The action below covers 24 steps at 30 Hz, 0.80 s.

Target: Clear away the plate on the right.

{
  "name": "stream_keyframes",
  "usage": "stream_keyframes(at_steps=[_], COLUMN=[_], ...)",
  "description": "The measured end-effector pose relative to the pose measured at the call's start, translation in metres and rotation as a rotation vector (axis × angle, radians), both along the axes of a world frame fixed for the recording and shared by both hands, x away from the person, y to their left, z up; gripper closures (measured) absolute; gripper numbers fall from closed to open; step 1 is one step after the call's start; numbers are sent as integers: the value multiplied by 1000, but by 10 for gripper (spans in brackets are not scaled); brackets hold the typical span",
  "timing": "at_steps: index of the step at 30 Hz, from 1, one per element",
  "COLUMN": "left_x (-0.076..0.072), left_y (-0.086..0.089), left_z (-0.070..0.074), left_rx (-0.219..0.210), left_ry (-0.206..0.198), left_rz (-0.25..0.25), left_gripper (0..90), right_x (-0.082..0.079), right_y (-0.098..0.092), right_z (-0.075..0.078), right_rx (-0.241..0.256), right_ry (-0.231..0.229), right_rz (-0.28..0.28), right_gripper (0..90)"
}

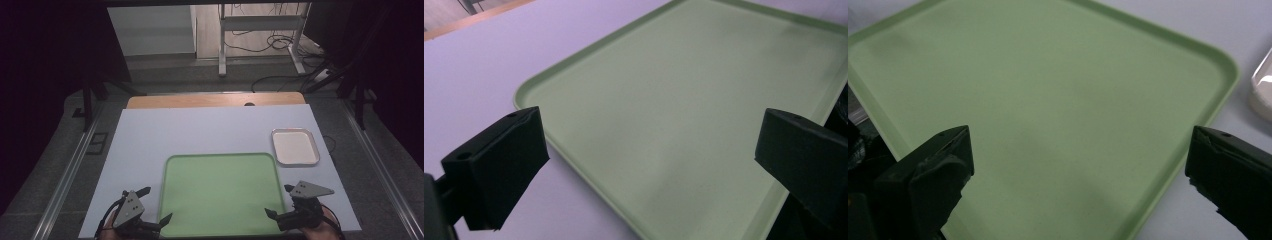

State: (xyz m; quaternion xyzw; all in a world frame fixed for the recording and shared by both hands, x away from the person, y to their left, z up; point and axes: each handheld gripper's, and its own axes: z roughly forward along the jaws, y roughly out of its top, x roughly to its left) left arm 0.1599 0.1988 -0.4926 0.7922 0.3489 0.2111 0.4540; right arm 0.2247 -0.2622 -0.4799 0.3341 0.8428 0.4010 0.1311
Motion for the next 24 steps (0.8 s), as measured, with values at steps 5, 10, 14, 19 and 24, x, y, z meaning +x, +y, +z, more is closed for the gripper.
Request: stream_keyframes(at_steps=[5, 10, 14, 19, 24], left_x=[-1, -1, -1, 0, -1], left_y=[2, 1, 0, 0, 0], left_z=[0, 0, 0, 0, 0], left_rx=[-11, -5, 2, 5, 7], left_ry=[2, 1, 2, 4, 4], left_rz=[-4, -10, -17, -21, -21], left_gripper=[3, 3, 3, 3, 3], right_x=[-1, 0, 0, 0, 2], right_y=[-1, -1, 0, 0, 0], right_z=[2, -1, 0, 0, 0], right_rx=[2, -34, -43, -51, -39], right_ry=[-34, -40, -62, -75, -72], right_rz=[-16, -34, -47, -51, -37], right_gripper=[0, 0, 0, 0, 0])
